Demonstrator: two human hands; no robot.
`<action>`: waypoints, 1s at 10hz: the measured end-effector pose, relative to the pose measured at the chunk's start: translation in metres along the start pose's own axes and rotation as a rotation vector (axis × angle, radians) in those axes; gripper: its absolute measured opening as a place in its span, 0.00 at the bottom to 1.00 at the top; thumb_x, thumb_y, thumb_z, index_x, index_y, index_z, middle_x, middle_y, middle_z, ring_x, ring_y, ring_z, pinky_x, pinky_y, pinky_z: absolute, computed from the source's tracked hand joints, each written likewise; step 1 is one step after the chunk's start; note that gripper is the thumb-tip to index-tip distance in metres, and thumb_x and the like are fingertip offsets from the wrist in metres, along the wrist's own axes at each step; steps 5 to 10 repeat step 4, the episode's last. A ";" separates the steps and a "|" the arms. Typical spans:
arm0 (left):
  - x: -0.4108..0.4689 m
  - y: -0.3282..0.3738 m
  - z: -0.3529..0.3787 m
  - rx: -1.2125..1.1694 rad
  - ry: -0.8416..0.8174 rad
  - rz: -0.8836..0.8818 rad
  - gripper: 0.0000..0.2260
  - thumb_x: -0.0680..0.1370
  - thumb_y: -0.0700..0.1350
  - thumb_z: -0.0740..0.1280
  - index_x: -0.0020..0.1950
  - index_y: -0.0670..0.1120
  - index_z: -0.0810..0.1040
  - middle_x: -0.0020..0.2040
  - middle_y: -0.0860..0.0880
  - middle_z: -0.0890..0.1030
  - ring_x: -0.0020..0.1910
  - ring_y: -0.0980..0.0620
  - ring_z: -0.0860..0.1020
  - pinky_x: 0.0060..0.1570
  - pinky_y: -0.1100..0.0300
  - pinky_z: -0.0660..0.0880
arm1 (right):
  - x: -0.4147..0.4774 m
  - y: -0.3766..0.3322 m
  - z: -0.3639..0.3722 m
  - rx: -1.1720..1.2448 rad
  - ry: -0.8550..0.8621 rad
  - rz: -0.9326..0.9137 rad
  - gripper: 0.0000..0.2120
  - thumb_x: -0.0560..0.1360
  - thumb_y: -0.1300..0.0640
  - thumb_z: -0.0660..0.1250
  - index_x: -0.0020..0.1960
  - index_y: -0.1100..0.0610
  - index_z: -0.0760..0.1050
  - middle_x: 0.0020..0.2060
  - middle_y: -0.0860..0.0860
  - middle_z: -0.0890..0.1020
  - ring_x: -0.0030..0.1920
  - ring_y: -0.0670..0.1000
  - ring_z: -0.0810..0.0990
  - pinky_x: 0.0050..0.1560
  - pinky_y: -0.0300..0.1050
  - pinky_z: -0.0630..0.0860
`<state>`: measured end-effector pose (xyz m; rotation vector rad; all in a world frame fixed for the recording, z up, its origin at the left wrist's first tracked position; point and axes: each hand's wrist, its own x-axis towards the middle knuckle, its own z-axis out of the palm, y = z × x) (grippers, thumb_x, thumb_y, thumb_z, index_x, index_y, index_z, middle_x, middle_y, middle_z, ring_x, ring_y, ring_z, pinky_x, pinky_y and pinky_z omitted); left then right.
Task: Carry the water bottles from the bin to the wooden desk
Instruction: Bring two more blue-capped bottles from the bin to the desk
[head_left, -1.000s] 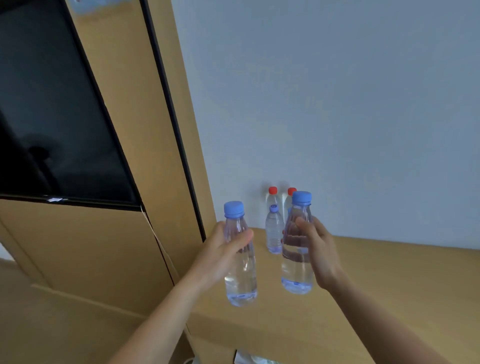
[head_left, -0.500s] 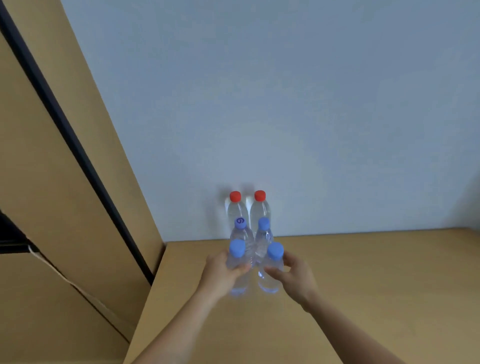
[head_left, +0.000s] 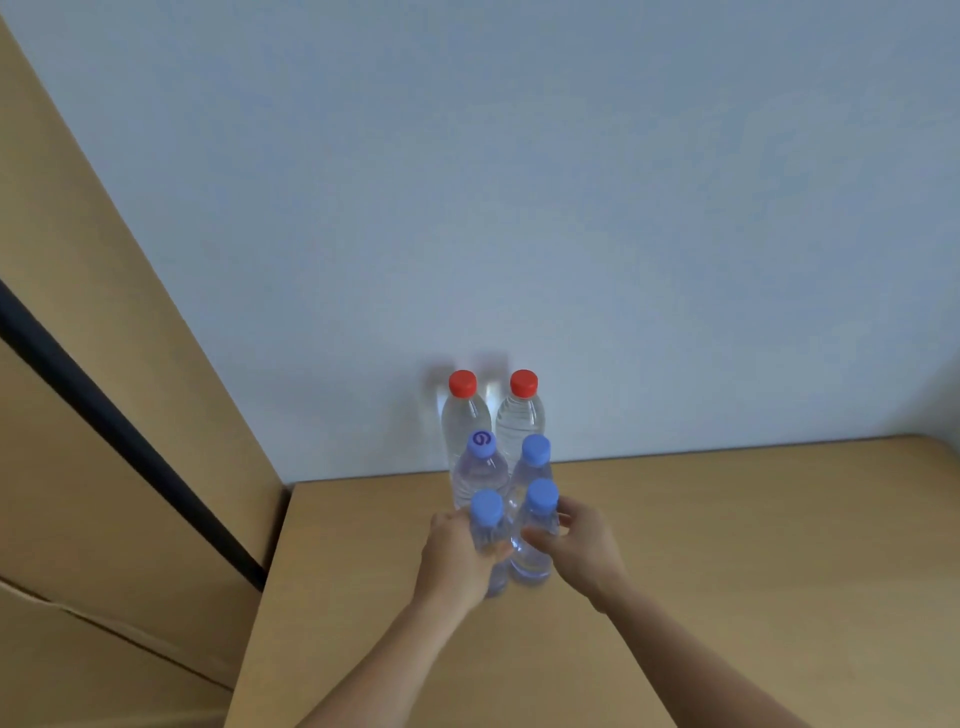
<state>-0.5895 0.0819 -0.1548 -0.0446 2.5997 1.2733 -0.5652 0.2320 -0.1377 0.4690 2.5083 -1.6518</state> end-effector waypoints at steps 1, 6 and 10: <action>0.000 -0.001 0.000 0.001 0.012 0.012 0.12 0.69 0.48 0.73 0.49 0.47 0.79 0.51 0.45 0.79 0.46 0.48 0.80 0.45 0.59 0.74 | -0.004 0.000 -0.001 0.046 -0.016 -0.014 0.08 0.68 0.61 0.70 0.46 0.55 0.80 0.46 0.54 0.85 0.43 0.49 0.80 0.46 0.39 0.75; -0.015 0.013 -0.022 -0.033 -0.037 -0.015 0.14 0.65 0.48 0.75 0.45 0.51 0.75 0.42 0.53 0.77 0.41 0.54 0.75 0.39 0.61 0.71 | -0.010 -0.002 -0.009 0.111 0.027 -0.088 0.26 0.66 0.52 0.75 0.63 0.49 0.74 0.56 0.41 0.80 0.59 0.42 0.76 0.60 0.44 0.74; -0.015 0.013 -0.022 -0.033 -0.037 -0.015 0.14 0.65 0.48 0.75 0.45 0.51 0.75 0.42 0.53 0.77 0.41 0.54 0.75 0.39 0.61 0.71 | -0.010 -0.002 -0.009 0.111 0.027 -0.088 0.26 0.66 0.52 0.75 0.63 0.49 0.74 0.56 0.41 0.80 0.59 0.42 0.76 0.60 0.44 0.74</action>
